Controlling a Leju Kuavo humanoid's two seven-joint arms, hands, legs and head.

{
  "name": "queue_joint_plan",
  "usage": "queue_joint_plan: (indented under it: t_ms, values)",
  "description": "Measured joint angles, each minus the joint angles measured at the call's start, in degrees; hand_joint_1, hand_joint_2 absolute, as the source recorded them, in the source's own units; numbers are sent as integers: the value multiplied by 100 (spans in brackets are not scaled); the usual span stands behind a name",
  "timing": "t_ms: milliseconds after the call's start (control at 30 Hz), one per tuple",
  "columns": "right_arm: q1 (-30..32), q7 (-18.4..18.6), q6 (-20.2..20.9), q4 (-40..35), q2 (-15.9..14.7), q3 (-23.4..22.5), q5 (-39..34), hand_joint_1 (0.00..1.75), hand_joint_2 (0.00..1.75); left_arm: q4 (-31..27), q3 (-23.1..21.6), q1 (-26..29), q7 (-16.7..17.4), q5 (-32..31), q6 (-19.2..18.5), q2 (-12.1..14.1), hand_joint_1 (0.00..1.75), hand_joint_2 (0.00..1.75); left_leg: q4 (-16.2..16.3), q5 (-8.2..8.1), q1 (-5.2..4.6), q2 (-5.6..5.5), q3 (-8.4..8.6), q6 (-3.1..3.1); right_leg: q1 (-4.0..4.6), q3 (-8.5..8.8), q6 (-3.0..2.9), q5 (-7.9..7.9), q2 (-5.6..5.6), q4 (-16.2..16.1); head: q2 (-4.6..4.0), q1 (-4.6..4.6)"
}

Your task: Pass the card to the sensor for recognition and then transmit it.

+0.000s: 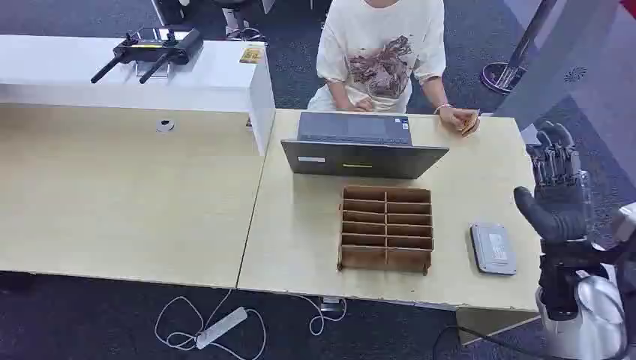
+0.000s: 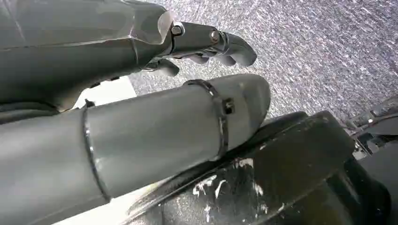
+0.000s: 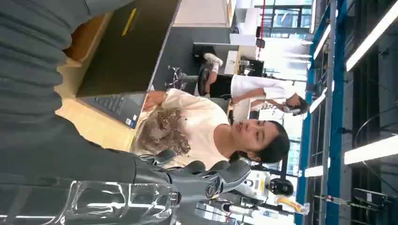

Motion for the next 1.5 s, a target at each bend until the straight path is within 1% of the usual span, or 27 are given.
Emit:
queue_joint_plan:
  t_ms: [267, 367, 433, 533, 667, 733, 800, 967, 1033, 1133, 1233, 1333, 1400, 1500]
  values:
    - [-70, 0, 4, 13, 0, 2, 4, 0, 175, 0, 0, -6, 0, -4, 0, -2, 0, 0, 0, 0, 0, 0, 0, 0, 0, 0, 0, 0, 0, 0, 0, 0]
    - [-130, 9, -29, 26, 0, 18, 156, 0, 175, 0, 0, -8, 0, -20, 0, -2, 0, 0, 0, 0, 0, 0, -1, 0, 0, 1, 0, 0, 0, 1, 0, 0]
    - [-186, 9, -276, 44, -2, 92, 580, 0, 175, 0, 0, -10, 0, -31, 0, -4, 0, 0, 0, 0, 0, 2, 0, 0, 0, 1, 0, 0, 1, 1, 0, 2]
    - [-306, -2, -1013, 59, -2, 256, 1689, 0, 175, 0, 0, -13, 0, -61, 2, -15, 0, 0, 0, 0, 0, 0, 0, 0, 0, 1, 0, 0, 0, 1, 0, 0]
    - [-396, 35, -1605, 65, 4, 443, 2617, 0, 175, 0, 0, -16, 0, -114, -2, -24, 0, 0, 0, 0, 0, -3, -3, 0, 0, 2, 0, 0, -2, 1, 0, 0]
    - [-500, 83, -1942, 105, 20, 548, 3231, 0, 175, 0, 0, -21, -2, -140, -26, -24, 0, 0, 0, 0, 0, -1, -3, 0, 0, 1, 0, 0, -1, 3, 0, 0]
    - [-674, 166, -2133, 192, 33, 651, 3637, 0, 175, 0, 0, -30, -2, -157, -42, -22, 0, 0, 0, 0, 0, -1, -1, 0, 0, 1, 0, 0, 0, 2, 0, 0]
    - [-928, 205, -2186, 328, 61, 780, 3786, 0, 175, 0, 0, -34, -9, -166, -46, -22, 0, 0, 0, 1, 0, -9, -1, 0, 0, 3, 0, 0, -7, 2, 0, 0]
    - [-1044, 306, -2370, 426, 66, 835, 4158, 0, 175, 0, 0, -34, -17, -192, -46, -22, 0, 0, 0, 1, -1, -7, -4, 0, -1, 3, 0, 0, -5, 3, 0, 0]
    - [-1413, 485, -2658, 728, 66, 955, 4768, 0, 175, 0, 0, -37, -17, -269, -46, -20, 0, 0, 0, 1, -3, -4, -1, 0, -3, 2, 0, 1, -1, 3, 0, -2]
    - [-1903, 702, -2951, 1192, 66, 1084, 5317, 0, 175, 0, 0, -39, -17, -359, -48, -20, 0, 0, 0, 3, -3, -6, -2, 2, -4, 2, 0, 1, -4, 3, 0, 2]
    - [-2506, 974, -3178, 1932, 66, 1239, 5916, 0, 175, 0, 0, -42, -17, -426, -57, -15, 0, 0, 1, 6, -3, -6, -2, 6, -4, 3, -2, 4, -3, 5, 0, 0]
    - [-2919, 1108, -3209, 2440, 68, 1326, 6117, 0, 175, 0, 0, -43, -17, -433, -59, -15, 0, 0, 1, 7, -3, -7, -2, 6, -4, 3, -2, 5, -4, 5, 0, 0]
    - [-3536, 1187, -3288, 3291, 116, 1438, 6258, 0, 175, 0, 0, -41, -17, -420, -37, -15, 0, 0, 1, 9, -4, -11, -3, 3, -6, 2, -2, 5, -6, 6, 0, 2]
